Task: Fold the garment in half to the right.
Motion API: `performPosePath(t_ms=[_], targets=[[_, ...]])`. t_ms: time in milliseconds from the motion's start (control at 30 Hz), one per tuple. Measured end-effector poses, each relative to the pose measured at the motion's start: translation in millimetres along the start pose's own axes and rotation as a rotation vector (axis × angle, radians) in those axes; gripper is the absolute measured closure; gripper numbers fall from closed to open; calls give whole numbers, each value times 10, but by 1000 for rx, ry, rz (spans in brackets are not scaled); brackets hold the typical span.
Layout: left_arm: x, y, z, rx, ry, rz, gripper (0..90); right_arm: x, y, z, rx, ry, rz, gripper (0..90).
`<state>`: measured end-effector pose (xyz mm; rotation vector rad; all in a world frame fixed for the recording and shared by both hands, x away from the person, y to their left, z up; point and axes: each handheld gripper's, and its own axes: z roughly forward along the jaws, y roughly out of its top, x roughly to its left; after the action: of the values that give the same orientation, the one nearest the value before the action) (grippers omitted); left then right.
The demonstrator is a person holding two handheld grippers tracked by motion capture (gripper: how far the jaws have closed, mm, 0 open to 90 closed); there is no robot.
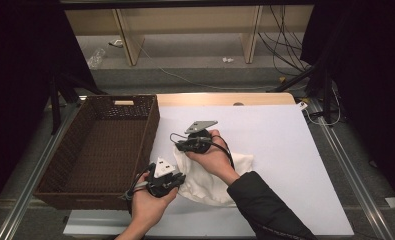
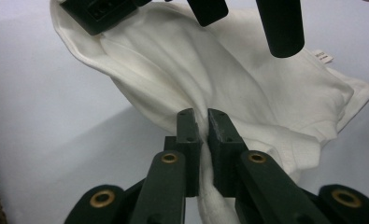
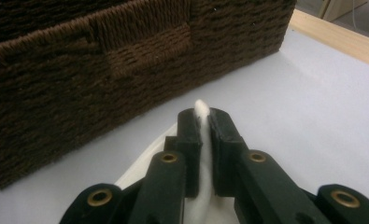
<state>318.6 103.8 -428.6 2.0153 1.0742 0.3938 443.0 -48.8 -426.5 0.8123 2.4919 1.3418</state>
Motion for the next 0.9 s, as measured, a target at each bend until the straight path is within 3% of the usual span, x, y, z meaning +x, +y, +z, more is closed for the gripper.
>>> performPosePath(t_ms=[900], targets=[[149,16,-203,-12,26,-25,834,113,181,55,-47,24,-11,843]])
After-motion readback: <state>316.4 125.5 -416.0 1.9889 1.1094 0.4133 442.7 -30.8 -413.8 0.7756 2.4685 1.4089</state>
